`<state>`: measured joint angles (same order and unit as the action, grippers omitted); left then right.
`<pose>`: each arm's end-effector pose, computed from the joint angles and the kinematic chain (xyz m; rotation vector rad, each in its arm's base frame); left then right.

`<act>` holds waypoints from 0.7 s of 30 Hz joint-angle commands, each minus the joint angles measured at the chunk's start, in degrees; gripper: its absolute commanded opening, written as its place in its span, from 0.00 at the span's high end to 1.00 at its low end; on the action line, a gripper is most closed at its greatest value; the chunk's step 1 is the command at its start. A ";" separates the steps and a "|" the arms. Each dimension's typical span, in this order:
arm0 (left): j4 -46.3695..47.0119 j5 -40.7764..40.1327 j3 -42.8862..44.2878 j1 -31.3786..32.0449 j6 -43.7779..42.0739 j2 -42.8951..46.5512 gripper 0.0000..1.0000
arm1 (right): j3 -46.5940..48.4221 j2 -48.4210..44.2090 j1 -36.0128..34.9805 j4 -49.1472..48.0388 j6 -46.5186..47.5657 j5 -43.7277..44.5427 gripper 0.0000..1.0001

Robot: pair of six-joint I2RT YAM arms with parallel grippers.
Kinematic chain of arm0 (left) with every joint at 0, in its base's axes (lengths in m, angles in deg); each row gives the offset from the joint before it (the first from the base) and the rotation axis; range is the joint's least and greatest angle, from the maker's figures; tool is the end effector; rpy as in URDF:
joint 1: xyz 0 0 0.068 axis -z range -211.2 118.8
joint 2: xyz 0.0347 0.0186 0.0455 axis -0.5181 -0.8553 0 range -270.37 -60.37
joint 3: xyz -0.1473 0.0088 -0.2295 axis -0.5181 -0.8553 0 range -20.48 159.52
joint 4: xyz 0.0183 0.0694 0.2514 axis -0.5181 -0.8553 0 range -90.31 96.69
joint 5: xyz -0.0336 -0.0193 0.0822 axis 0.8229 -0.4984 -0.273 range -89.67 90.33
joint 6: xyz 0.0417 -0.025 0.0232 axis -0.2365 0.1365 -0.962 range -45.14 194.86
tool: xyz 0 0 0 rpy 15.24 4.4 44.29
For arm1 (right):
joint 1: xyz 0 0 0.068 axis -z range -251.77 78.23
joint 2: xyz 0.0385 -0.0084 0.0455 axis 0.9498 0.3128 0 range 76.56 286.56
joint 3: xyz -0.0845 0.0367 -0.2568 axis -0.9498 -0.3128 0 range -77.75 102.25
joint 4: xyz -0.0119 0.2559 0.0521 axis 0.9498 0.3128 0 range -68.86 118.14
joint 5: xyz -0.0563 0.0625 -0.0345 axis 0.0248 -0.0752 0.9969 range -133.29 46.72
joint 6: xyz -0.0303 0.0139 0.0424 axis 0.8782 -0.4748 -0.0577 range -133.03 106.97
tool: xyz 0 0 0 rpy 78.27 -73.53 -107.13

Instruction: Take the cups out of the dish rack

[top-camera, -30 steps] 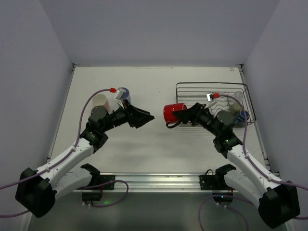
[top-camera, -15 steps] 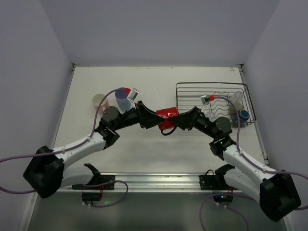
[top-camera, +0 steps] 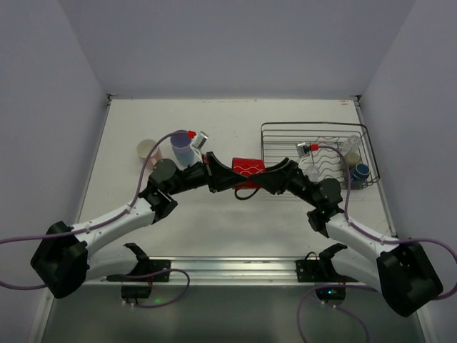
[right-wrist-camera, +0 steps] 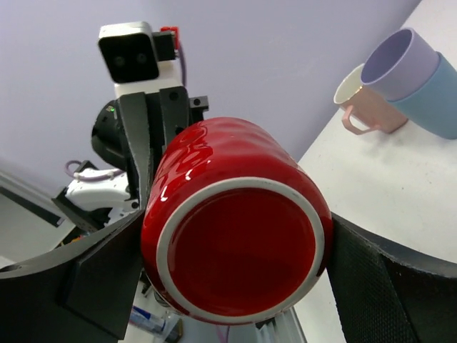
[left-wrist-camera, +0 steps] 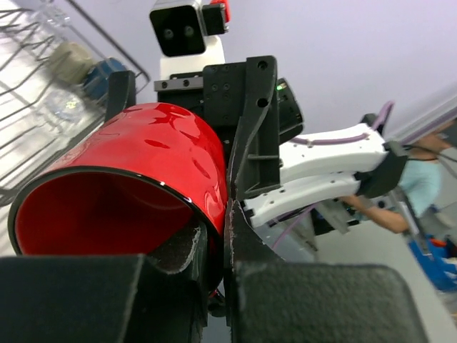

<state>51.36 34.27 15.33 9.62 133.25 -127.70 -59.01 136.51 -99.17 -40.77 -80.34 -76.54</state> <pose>0.1832 -0.1845 0.3038 0.3507 1.6143 -1.7849 0.1763 0.1134 0.2625 -0.0887 1.4887 1.7340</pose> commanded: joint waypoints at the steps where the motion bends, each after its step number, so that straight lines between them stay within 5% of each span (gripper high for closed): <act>1: -10.80 -7.91 4.78 -0.04 -12.85 4.39 1.00 | -0.46 -0.96 -0.20 -0.24 0.59 2.58 0.01; 11: -52.71 -29.16 27.35 -0.12 -31.31 3.37 1.00 | 2.70 -9.49 -0.29 26.91 14.83 14.09 0.01; 21: -68.03 -41.66 45.12 -0.21 -40.28 -18.69 1.00 | 7.08 -19.58 -0.20 47.65 26.07 22.26 0.01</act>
<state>-10.74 0.32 53.62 9.44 98.83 -140.12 -56.45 120.20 -99.52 -2.30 -61.12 -59.75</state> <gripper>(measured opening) 0.081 0.992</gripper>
